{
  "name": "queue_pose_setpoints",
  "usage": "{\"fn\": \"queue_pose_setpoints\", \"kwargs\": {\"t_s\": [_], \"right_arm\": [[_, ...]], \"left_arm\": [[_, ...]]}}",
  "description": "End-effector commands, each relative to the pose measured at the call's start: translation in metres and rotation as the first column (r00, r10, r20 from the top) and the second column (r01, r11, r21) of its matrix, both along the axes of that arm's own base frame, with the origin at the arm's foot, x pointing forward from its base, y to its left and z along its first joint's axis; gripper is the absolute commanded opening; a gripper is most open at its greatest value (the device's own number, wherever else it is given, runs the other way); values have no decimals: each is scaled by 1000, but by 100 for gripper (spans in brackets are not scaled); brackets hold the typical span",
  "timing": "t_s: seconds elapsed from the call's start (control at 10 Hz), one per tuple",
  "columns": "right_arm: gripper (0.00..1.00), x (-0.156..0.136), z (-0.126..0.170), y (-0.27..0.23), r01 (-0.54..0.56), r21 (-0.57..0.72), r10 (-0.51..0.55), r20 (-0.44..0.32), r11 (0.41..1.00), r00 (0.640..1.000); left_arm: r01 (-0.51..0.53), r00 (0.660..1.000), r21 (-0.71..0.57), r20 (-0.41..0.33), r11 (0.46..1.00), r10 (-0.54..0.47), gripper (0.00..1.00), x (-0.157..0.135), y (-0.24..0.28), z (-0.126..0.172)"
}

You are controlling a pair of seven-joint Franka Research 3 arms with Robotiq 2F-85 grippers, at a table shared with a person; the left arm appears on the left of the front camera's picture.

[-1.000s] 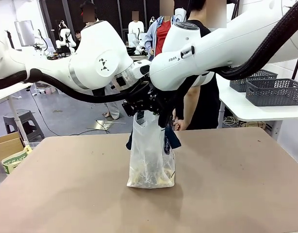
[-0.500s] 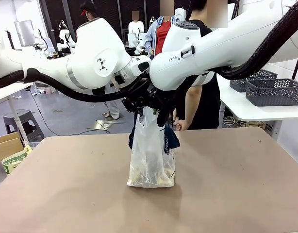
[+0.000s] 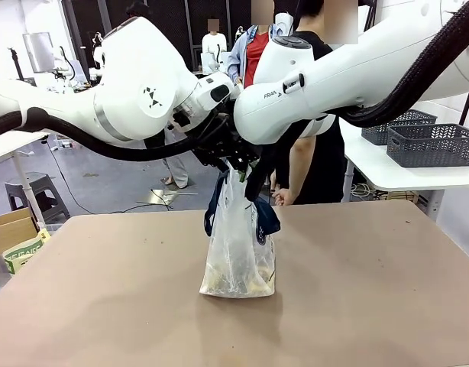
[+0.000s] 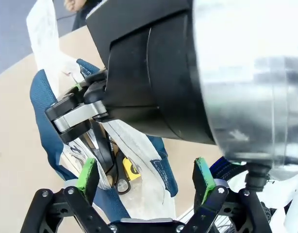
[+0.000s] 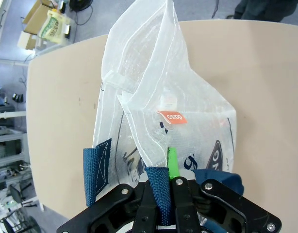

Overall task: Transfer purchased items from the store into the shopping bag.
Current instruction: Move the Reusable shopping bag to the right side of the table.

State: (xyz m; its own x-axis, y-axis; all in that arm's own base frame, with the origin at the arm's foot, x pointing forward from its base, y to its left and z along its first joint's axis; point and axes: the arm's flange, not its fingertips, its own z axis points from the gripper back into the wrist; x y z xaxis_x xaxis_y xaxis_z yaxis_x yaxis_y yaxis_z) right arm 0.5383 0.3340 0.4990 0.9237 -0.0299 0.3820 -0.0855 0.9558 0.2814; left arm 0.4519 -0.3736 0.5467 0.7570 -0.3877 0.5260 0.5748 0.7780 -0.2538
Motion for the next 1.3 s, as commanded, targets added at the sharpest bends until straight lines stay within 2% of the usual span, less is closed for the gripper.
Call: {"fn": "queue_pose_setpoints", "kwargs": {"t_s": [0.0,0.7,0.9,1.0,1.2], "right_arm": [[0,6,-1,3,6,18,-6,-13,1000,1000],[0,6,-2,3,10,26,-9,-18,1000,1000],[0,6,-2,3,9,26,-9,-17,1000,1000],[0,6,-2,2,9,26,-9,-16,1000,1000],[0,6,-3,2,9,26,-9,-16,1000,1000]], "left_arm": [[35,999,-23,-16,999,-35,100,-1,9,-11],[96,986,61,-146,994,-86,100,6,1,-22],[68,989,68,-138,995,-58,100,6,2,-23],[55,991,72,-126,996,-45,90,6,2,-22],[31,994,66,-107,997,-24,57,5,3,-22]]}}
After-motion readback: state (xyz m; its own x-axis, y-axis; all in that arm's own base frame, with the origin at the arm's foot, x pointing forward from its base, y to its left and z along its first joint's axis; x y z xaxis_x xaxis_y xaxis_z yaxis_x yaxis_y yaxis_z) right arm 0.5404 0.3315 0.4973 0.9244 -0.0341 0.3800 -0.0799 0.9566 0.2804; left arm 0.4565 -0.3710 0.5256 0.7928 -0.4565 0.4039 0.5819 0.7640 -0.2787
